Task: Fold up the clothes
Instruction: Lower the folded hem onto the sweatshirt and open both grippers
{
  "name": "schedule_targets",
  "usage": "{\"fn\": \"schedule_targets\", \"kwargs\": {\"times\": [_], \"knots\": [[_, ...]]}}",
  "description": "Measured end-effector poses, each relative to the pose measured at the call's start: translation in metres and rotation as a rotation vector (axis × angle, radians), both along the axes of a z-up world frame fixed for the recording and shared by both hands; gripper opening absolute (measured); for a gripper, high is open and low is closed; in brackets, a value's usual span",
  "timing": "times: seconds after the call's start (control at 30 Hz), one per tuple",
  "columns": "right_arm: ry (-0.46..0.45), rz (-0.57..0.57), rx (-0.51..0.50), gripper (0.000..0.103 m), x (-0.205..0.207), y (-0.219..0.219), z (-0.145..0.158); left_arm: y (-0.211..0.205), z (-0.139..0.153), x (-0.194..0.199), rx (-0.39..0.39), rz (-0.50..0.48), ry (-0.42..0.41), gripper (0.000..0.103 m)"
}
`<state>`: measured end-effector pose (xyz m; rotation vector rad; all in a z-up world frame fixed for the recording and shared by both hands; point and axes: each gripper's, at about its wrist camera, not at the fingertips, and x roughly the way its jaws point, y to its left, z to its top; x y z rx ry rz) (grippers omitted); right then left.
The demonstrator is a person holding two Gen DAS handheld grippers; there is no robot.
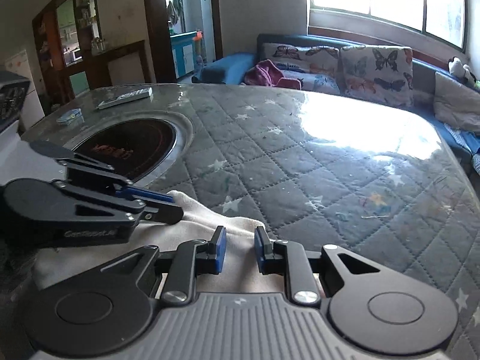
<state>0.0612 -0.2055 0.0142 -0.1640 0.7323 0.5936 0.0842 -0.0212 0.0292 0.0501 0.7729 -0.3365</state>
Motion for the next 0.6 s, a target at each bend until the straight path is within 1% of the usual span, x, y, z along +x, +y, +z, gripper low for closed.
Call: {"fn": "schedule_targets", "kwargs": {"times": [0.13,0.23,0.3,0.37,0.47,0.6], "knots": [[0.004,-0.004,-0.019,0.019,-0.009,-0.008,-0.007,-0.003,0.0,0.0,0.007,0.0,-0.002,0.013],[0.009,-0.055,0.004,0.019,-0.011,-0.026,-0.008,-0.003,0.0,-0.001,0.009,0.001,-0.007,0.013],[0.021,-0.088,0.014,0.017,-0.01,-0.039,-0.01,-0.003,-0.001,-0.001,0.011,0.0,-0.012,0.013],[0.014,-0.094,0.014,0.014,-0.01,-0.048,-0.011,-0.004,-0.001,0.0,0.013,0.0,-0.014,0.013],[0.002,-0.108,0.028,0.014,-0.011,-0.054,-0.005,-0.003,-0.001,0.0,0.009,0.001,-0.015,0.013],[-0.028,-0.103,0.033,0.015,-0.024,-0.058,0.007,0.004,0.005,-0.006,-0.022,0.011,-0.02,0.014]]}}
